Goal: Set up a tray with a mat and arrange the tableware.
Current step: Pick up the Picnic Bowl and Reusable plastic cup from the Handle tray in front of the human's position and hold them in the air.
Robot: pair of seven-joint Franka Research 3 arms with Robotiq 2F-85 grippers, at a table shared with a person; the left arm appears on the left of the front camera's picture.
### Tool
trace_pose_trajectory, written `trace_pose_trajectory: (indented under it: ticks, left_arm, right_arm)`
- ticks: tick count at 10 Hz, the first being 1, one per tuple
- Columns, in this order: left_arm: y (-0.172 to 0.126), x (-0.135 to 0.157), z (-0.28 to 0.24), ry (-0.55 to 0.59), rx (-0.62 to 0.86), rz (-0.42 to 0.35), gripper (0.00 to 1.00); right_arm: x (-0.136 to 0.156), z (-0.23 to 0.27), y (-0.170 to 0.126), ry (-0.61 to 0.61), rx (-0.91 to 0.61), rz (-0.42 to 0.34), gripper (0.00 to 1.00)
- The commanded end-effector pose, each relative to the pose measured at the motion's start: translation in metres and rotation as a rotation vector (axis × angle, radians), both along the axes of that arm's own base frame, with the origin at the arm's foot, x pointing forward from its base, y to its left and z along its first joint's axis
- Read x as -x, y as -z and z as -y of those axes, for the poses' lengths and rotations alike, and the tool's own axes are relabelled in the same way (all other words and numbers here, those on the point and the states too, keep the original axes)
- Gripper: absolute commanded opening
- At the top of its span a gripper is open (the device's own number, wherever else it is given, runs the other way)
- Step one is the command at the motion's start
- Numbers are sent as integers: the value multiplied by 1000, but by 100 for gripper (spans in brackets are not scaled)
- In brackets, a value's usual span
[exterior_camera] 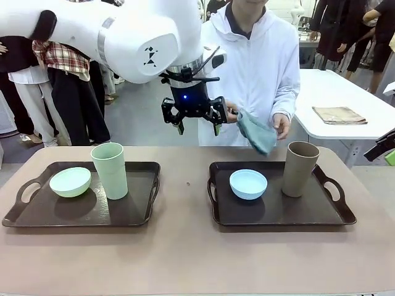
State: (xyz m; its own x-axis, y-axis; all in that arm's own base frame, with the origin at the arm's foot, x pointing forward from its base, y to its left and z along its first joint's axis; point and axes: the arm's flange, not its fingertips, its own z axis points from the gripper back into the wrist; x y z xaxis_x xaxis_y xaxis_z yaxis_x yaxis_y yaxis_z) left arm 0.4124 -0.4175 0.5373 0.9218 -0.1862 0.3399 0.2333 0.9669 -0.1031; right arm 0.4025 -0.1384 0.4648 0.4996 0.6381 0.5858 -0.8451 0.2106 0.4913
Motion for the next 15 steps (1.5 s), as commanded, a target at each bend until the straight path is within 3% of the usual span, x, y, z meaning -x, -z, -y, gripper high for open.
trace_pose_trajectory:
  ticks: [1,6,7,8,9,11,13,15]
  left_arm:
    - [-28,17,-7,15,11,47,100]
    - [-32,16,-1,8,18,53,100]
    - [-31,2,9,-11,51,-22,100]
    - [-28,4,19,23,41,-56,100]
    - [-32,3,26,40,38,-65,100]
    - [-25,10,42,83,69,-77,100]
    - [-13,1,65,70,85,-140,100]
    - [8,-16,96,40,43,-216,100]
  right_arm:
    - [-1,0,-2,6,26,7,100]
    - [0,1,0,4,5,3,100]
    - [-25,4,13,-61,-40,143,100]
    - [-41,9,25,-15,-35,222,100]
    - [-54,7,31,111,7,288,100]
    - [-72,-2,35,138,101,445,100]
    - [-90,-25,42,113,172,482,100]
    - [-106,-40,52,-71,209,452,100]
